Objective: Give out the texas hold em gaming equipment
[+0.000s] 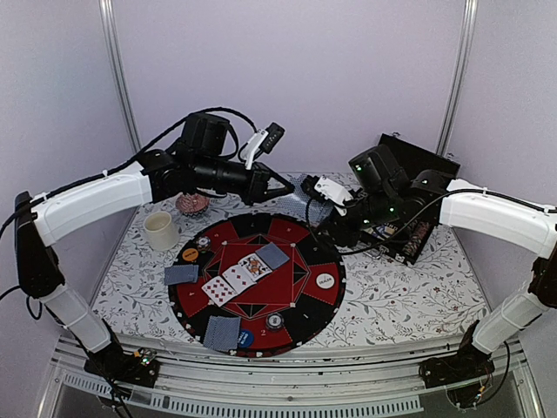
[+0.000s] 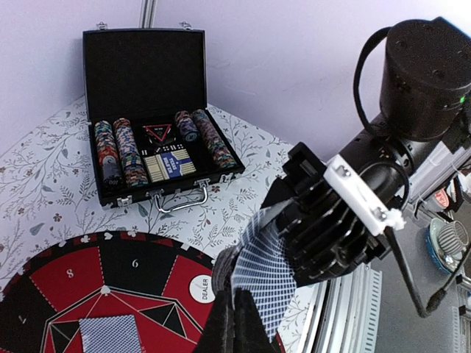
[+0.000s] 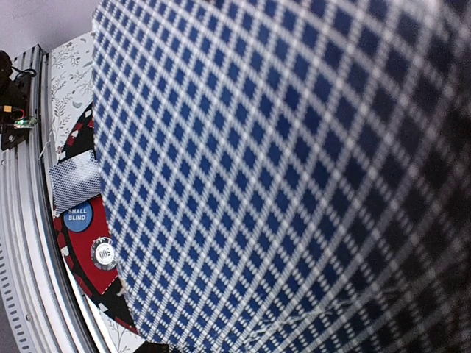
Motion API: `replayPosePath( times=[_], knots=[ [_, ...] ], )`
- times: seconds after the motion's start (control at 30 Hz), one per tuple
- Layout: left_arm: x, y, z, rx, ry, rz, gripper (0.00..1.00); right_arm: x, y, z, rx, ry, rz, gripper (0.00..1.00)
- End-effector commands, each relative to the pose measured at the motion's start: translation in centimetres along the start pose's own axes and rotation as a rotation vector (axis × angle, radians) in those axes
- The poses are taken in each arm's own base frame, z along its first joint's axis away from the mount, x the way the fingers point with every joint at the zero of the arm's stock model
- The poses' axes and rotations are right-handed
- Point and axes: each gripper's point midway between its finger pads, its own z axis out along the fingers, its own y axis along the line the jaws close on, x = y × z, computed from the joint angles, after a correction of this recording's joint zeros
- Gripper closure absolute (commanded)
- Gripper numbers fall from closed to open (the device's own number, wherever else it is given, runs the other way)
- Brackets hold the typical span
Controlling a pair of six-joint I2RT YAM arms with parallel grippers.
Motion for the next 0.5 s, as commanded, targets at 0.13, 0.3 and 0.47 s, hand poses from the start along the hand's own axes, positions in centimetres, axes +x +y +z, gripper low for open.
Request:
replayPosePath(
  times=[0.13,0.3,0.47],
  knots=[
    [-1.9,-2.3,-1.1,0.059,-0.054,0.038,1.0,-0.8,0.1,-0.8,-0.008,-0.051,0.0,0.61],
    [-1.1,-1.5,-0.3,0.045,-0.028,0.022,0.99,-0.8,0.0,-0.8,-0.008,-0.053,0.002,0.61],
    [0.0,-0.8,0.9,0.044,0.008,-0.004,0.99,-0.9,0.1,-0.8,-0.01,-0.056,0.001,0.61]
  ],
)
